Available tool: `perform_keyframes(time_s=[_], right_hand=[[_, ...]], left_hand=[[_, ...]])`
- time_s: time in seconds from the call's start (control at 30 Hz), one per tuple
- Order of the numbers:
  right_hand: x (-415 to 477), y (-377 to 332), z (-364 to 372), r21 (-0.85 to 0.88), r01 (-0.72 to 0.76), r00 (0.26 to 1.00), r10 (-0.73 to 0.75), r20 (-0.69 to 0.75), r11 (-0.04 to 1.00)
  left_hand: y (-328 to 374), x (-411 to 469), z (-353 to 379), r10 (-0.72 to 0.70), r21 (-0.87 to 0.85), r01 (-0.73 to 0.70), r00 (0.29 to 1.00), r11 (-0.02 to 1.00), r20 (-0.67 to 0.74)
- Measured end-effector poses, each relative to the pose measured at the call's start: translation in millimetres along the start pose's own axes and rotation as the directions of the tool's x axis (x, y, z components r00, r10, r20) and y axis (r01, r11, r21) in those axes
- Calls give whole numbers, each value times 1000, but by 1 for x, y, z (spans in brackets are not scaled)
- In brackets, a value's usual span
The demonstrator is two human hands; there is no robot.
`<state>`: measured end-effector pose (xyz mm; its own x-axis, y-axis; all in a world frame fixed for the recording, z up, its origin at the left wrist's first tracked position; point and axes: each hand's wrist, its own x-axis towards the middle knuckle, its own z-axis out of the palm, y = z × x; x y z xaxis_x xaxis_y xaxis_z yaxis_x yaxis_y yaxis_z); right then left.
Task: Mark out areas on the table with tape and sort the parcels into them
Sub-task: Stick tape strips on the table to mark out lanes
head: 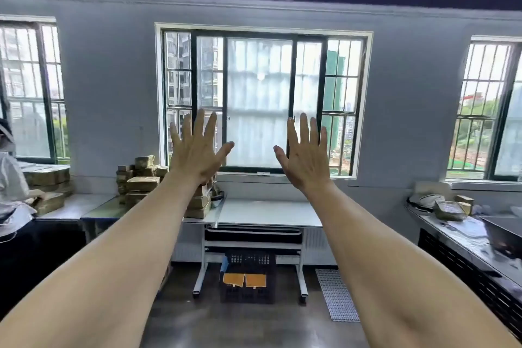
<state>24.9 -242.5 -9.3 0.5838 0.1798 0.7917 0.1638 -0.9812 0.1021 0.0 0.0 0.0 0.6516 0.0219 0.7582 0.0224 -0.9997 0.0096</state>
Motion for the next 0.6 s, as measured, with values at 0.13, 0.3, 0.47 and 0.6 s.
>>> perform_keyframes(time_s=[0.13,0.3,0.47,0.6], right_hand=[[24,12,46,-11,-12,1000,12,29,1000],[60,11,115,-2,14,999,-14,51,1000],[100,4,182,-15,-25,998,26,51,1000],[139,-12,235,-54,-35,996,39,76,998]], left_hand=[[1,31,45,1,52,-1,1000,999,-1],[-3,76,111,22,55,-22,1000,998,13],[-20,120,172,35,30,-35,999,999,12],[-51,162,218,34,63,-36,999,997,39]])
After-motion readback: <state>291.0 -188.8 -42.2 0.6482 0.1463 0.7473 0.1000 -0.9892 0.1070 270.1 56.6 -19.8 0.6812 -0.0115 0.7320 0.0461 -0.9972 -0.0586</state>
